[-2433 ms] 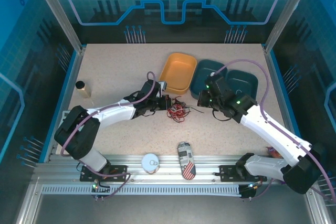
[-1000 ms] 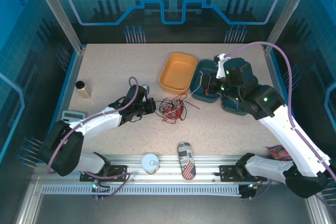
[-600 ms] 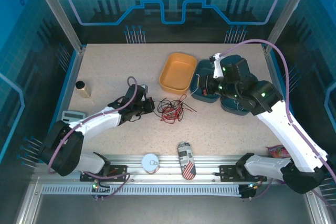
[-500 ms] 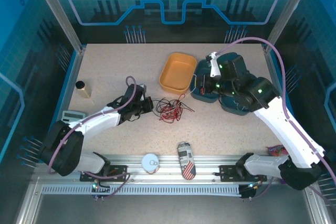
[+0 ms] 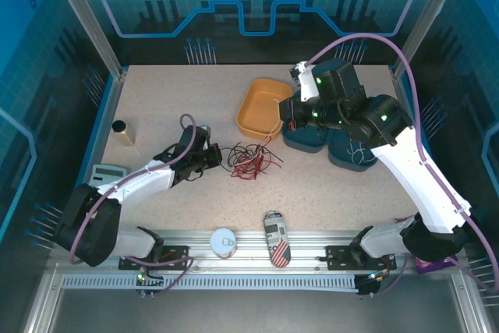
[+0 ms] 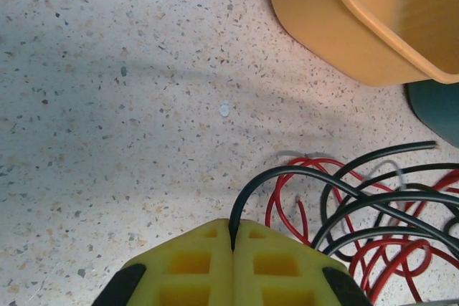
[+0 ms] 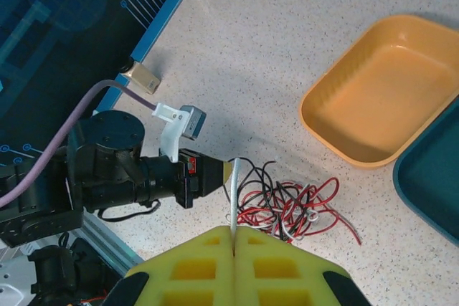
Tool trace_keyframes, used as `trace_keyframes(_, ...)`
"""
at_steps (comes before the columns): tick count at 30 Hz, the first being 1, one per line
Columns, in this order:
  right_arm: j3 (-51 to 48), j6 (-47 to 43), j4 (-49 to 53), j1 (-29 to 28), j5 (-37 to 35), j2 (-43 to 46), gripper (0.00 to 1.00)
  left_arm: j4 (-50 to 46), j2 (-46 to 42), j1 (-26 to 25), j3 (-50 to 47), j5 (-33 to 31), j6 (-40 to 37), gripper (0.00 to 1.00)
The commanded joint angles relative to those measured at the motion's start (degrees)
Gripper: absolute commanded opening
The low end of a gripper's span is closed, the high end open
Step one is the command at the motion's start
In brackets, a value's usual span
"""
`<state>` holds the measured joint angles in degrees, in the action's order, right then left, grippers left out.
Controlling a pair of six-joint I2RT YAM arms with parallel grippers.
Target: Untangle the cables
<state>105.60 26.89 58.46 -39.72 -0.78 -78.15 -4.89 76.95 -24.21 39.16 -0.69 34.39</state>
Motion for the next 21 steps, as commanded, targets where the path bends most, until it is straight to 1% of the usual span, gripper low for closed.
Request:
trace_keyframes(1,4.0,-2.4,2.9,-0.6,1.3,-0.2,0.0,-0.4,-1.1,0.5,-1.3,-0.6,0.1,0.0)
trace_keyframes(5,7.1,-3.3,4.5,-0.5,2.6,-1.1,0.0,0.3,-0.5,0.5,-1.8,-0.3,0.7,0.0)
trace_keyframes(12,10.0,-4.5,6.1,-0.2,0.9,-1.5,0.0,-0.5,-0.4,1.0,-2.7,-2.2,0.2,0.0)
trace_keyframes(21,5.9,-3.6,0.1,0.5,3.5,-1.3,0.0,-0.2,0.5,4.3,-3.2,-2.4,-0.1,0.0)
